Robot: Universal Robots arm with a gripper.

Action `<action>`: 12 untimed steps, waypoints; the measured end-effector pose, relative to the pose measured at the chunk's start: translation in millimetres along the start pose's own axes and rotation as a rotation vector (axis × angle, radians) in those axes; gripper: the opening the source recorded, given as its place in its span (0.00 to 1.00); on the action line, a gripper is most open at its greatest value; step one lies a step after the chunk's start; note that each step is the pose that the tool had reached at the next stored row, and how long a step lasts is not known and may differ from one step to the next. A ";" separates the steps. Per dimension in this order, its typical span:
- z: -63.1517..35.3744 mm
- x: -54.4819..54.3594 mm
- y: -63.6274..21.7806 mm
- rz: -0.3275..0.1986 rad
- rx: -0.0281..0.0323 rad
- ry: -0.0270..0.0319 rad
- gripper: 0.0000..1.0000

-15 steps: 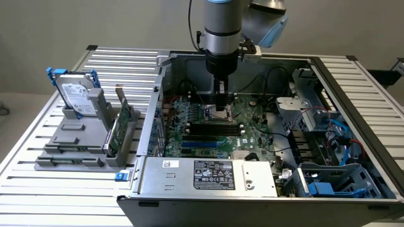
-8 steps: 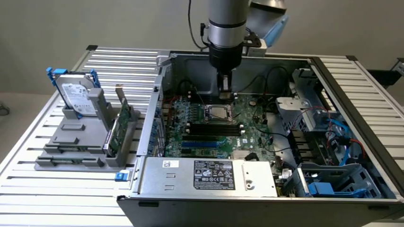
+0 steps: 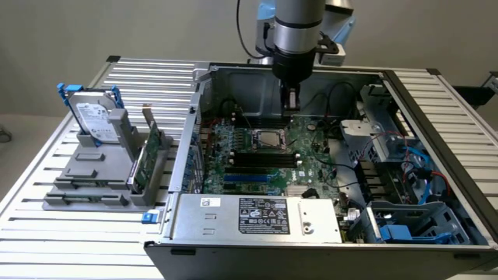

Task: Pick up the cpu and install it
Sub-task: 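Close the cpu cover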

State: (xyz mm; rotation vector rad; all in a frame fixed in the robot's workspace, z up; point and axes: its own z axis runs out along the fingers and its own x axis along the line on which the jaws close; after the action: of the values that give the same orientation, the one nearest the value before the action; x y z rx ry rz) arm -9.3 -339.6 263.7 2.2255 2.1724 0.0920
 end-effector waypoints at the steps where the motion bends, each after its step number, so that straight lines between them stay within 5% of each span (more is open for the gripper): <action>1: -0.4 0.1 4.2 0.000 0.0016 -0.0001 0.11; 12: -1.6 1.3 51.4 0.000 0.0147 -0.0005 0.11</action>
State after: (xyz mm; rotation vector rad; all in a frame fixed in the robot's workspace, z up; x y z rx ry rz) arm 41.9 -339.6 268.5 2.2332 2.1796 0.0757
